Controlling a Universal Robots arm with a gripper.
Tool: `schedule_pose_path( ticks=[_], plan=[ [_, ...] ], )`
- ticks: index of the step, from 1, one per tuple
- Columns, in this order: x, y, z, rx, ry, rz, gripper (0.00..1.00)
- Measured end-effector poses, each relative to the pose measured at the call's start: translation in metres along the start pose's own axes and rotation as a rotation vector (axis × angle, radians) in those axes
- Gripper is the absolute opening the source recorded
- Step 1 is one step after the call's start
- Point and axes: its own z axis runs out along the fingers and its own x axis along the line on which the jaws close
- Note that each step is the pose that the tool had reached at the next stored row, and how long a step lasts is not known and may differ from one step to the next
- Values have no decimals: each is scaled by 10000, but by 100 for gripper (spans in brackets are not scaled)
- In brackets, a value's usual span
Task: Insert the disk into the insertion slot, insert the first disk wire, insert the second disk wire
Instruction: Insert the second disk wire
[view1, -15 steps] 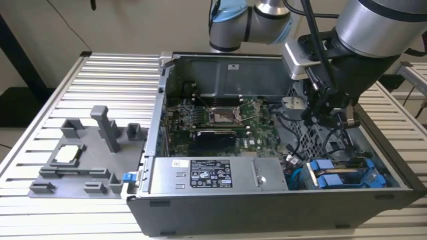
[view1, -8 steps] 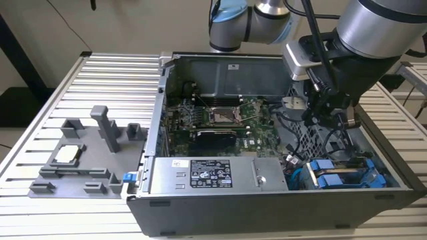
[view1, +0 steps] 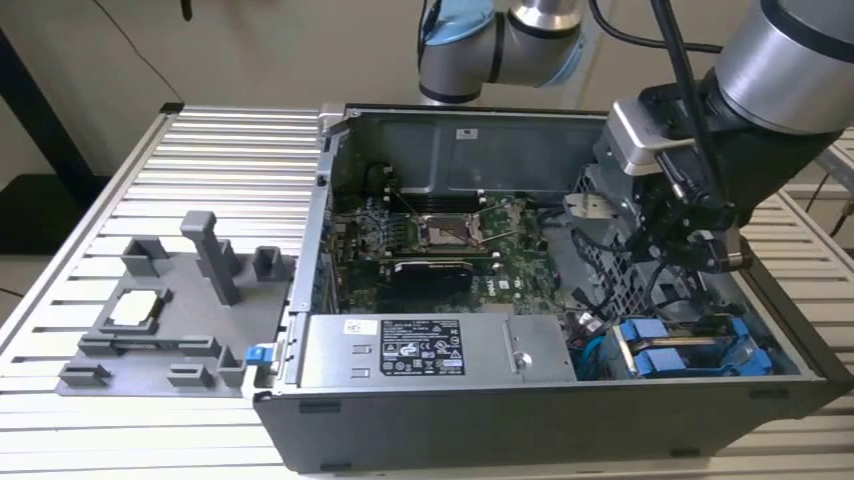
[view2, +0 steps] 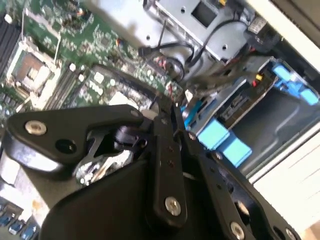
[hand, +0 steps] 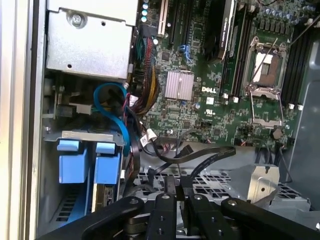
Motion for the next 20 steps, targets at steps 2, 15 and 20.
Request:
schedule_pose_path(
  ticks=[2,15,20],
  plan=[
    [1,0,4,-2,30,-1,16],
    [54,-117,24,-222,1531,-95,16],
    [143,-242,31,-275,1525,-87,16]
  ],
)
